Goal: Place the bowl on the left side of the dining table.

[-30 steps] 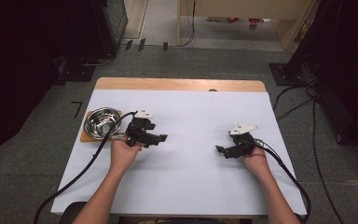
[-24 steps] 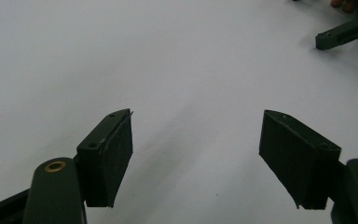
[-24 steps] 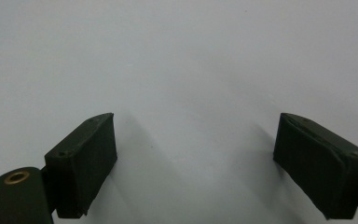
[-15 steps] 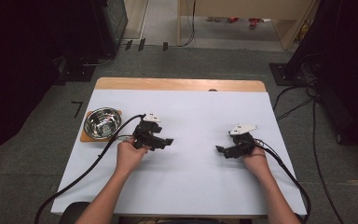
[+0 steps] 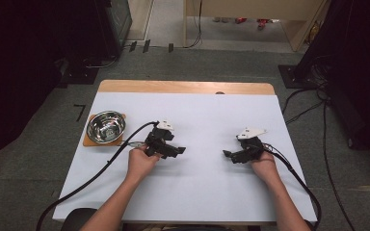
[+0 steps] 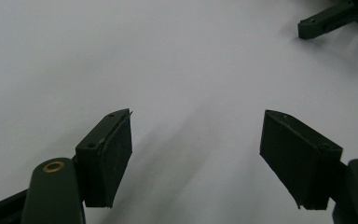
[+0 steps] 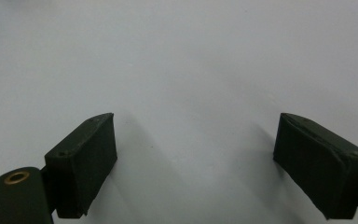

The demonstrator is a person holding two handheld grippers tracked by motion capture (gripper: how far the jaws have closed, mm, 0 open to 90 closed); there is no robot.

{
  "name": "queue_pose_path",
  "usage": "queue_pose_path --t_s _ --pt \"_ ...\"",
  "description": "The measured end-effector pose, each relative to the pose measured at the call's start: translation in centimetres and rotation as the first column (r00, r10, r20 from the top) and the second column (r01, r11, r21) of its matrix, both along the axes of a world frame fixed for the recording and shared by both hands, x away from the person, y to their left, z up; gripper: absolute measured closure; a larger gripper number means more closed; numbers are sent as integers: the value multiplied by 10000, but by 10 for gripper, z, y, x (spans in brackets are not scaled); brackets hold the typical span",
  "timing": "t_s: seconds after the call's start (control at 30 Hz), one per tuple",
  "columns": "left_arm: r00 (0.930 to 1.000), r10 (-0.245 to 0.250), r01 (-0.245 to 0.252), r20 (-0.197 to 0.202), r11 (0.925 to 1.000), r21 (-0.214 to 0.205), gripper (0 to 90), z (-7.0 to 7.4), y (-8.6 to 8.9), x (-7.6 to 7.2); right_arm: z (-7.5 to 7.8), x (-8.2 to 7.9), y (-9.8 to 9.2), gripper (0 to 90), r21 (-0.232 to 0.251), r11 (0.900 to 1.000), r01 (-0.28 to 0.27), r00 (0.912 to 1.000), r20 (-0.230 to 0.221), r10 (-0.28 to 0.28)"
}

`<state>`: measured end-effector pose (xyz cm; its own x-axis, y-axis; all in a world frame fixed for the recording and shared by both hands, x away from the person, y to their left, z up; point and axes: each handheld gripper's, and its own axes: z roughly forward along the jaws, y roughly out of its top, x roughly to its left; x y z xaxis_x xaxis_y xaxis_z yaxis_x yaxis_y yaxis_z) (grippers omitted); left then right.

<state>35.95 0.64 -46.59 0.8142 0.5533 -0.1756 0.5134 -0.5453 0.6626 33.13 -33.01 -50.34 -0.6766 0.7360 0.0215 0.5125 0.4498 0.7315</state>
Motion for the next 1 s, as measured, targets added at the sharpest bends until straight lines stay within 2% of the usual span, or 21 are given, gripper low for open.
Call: queue_pose_path --t_s 0.27,0.6,0.7,0.77,0.83,0.93,1.0 --pt "9995 -305 308 -81 9987 399 251 -11 -12 -1 0 0 0 127 -2 10000 -10 10000 5 10" --pt "9994 -354 355 -47 9987 358 242 -18 -15 -1 0 0 0 126 4 10000 11 10000 -22 -11" --pt "9988 -492 489 86 9984 294 214 -20 -15 -2 0 0 0 126 0 10000 0 10000 -6 0" --pt "9981 -587 583 202 9981 205 176 -22 -16 -3 0 0 0 126 -6 10000 -11 10000 3 11" --pt "9955 -796 785 520 9966 235 131 -25 -18 -7 0 0 0 126 -12 10000 -26 10000 32 26" --pt "9864 -1085 1013 1234 9928 634 97 -29 -21 -13 0 0 0 126 -11 10000 -21 10000 20 21" --pt "9824 -1116 1017 1497 9922 722 91 -31 -23 -16 0 0 0 126 -10 10000 -21 10000 18 21"
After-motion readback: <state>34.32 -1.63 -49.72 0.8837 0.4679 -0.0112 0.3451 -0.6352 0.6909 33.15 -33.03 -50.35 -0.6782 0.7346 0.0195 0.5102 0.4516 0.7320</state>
